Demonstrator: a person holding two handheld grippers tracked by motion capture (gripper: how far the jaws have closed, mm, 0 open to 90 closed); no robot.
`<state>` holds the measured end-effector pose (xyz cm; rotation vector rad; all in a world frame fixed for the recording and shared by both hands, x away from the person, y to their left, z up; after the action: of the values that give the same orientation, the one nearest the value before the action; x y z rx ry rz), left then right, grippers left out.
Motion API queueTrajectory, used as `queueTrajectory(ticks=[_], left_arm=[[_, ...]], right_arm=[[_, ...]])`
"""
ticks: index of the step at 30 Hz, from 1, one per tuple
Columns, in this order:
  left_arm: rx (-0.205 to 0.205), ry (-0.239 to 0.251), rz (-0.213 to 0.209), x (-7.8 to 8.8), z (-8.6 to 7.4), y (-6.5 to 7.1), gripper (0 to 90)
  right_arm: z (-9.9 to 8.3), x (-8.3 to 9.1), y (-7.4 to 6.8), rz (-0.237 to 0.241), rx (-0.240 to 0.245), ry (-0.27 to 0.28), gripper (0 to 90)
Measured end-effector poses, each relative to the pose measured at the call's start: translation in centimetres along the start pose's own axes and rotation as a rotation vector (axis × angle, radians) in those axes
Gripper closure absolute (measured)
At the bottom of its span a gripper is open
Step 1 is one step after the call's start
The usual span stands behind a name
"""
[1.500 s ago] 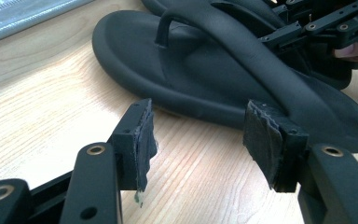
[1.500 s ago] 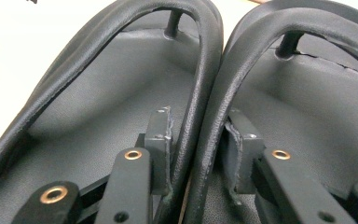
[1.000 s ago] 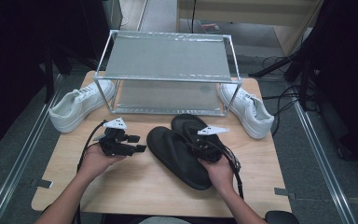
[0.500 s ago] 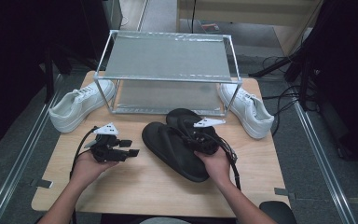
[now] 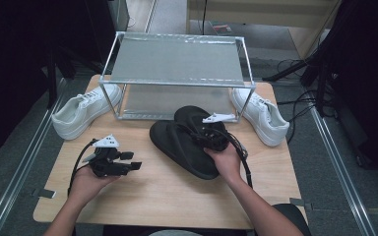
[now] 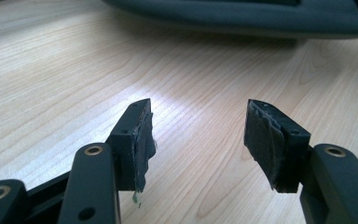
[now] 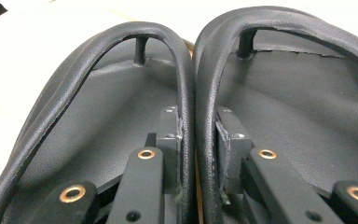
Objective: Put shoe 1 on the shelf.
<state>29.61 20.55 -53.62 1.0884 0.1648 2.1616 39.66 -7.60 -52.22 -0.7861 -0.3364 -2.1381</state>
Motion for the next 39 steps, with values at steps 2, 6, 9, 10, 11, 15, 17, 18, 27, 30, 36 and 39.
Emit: queueTrajectory(ticks=[2, 6, 9, 10, 11, 15, 17, 18, 27, 30, 36, 39], left_arm=[[0.005, -0.005, 0.001, 0.1, -0.2, 0.0, 42.3], [0.010, -0.005, 0.007, 0.2, -0.4, -0.1, 42.1], [0.016, -0.003, 0.007, 0.3, -0.5, -0.2, 42.1], [0.016, -0.003, 0.007, 0.3, -0.5, -0.2, 42.1], [0.017, -0.003, 0.008, 0.3, -0.5, -0.2, 42.1], [0.017, 0.002, 0.008, 0.4, -0.6, -0.1, 42.1], [0.017, 0.002, 0.008, 0.4, -0.6, -0.1, 42.1], [0.019, 0.002, 0.008, 0.4, -0.6, -0.1, 42.1], [0.014, 0.003, -0.001, 0.1, -0.5, 0.2, 42.1], [0.008, -0.003, -0.002, 0.0, -0.5, 0.3, 42.1], [0.013, -0.003, -0.007, -0.1, -0.5, 0.3, 42.1], [0.014, -0.005, -0.010, -0.1, -0.5, 0.3, 42.1]], right_arm=[[0.4, -0.4, 0.4, -0.007, 0.001, 0.002, 75.5], [1.5, -1.4, 1.7, -0.037, -0.005, 0.026, 75.5], [1.9, -2.2, 2.5, -0.054, -0.008, 0.037, 75.5], [1.9, -2.2, 2.5, -0.054, -0.008, 0.037, 75.5], [2.1, -2.5, 2.8, -0.062, -0.008, 0.037, 75.5], [2.7, -3.9, 3.9, -0.082, -0.037, 0.050, 75.4], [2.8, -4.3, 4.3, -0.101, -0.050, 0.067, 75.4], [2.8, -4.4, 4.6, -0.108, -0.059, 0.076, 75.5], [2.5, -5.5, 5.7, -0.165, -0.098, 0.093, 75.5], [2.9, -5.8, 6.1, -0.175, -0.107, 0.079, 75.4], [2.7, -6.4, 6.7, -0.184, -0.121, 0.083, 74.7], [2.7, -6.4, 6.8, -0.177, -0.121, 0.088, 73.4]])
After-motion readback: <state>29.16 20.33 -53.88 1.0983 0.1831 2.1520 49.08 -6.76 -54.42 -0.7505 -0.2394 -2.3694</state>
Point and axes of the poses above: each handheld gripper's, and its own axes: x roughly backward along the jaws, z roughly out of its top, y roughly to its right, the point moved 5 cm from there along -x, roughly forward along the jaws, and after that the axes turned 11 degrees about x, right-handed, at the moved point
